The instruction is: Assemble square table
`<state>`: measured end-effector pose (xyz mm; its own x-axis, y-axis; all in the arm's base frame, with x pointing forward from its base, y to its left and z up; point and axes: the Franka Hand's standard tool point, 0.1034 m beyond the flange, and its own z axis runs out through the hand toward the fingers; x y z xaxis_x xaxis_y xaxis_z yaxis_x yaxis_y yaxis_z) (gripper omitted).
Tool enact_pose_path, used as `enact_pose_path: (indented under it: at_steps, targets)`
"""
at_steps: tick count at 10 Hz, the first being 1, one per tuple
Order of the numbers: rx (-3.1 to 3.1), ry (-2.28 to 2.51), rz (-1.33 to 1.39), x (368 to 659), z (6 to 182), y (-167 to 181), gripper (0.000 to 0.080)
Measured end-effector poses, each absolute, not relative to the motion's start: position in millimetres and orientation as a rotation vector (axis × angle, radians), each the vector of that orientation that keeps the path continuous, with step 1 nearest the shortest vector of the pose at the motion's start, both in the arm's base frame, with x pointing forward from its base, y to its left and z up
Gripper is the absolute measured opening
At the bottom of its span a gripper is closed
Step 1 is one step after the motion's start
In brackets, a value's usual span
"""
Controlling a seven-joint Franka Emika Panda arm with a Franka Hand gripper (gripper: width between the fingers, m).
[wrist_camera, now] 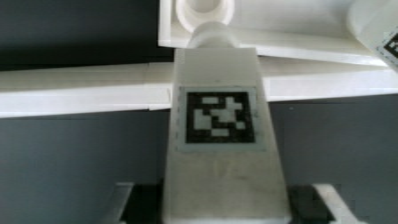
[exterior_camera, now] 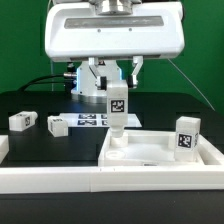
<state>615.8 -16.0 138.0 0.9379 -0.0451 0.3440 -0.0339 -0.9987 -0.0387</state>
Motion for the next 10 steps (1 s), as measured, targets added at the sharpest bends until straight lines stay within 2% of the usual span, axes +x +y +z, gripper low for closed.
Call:
enact_pose_path:
  at_steps: [3, 10]
  targets:
    - [-3.058, 0.063, -0.825, 618, 138.8, -26, 0.0290]
    - [-3.069, 0.045, -0.785, 608, 119.6, -19, 0.0290]
